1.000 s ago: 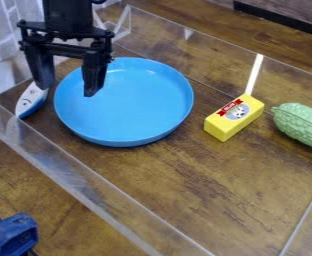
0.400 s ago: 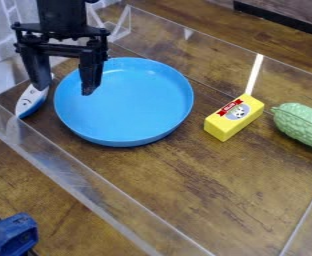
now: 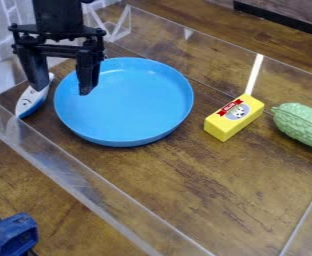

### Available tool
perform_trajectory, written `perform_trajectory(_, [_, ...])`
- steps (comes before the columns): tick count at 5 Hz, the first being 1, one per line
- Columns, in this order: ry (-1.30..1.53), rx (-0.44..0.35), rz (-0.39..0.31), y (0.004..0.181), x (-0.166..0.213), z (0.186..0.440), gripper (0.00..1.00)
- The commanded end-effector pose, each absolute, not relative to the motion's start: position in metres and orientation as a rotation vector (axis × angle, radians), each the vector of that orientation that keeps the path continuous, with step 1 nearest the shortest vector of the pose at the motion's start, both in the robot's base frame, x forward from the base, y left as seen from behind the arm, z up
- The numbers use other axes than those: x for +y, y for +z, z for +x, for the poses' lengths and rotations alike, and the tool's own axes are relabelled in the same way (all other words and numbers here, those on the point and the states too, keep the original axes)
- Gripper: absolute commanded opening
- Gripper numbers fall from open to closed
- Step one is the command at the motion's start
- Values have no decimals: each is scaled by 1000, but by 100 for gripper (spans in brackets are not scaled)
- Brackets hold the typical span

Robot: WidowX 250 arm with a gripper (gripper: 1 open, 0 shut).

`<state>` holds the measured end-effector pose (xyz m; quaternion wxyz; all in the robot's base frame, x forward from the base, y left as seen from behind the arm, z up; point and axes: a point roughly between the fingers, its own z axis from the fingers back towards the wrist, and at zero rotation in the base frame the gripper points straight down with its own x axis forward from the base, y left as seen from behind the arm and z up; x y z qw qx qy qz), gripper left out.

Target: Remove the white object from inside the blue tray and put it on the table

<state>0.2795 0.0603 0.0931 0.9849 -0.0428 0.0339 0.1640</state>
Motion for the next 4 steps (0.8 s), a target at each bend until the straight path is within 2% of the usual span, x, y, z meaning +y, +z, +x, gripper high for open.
perform_trajectory(1, [353,28,-74,98,75,282,100])
perform_trajectory(4, [390,19,-49,74,105,284,100])
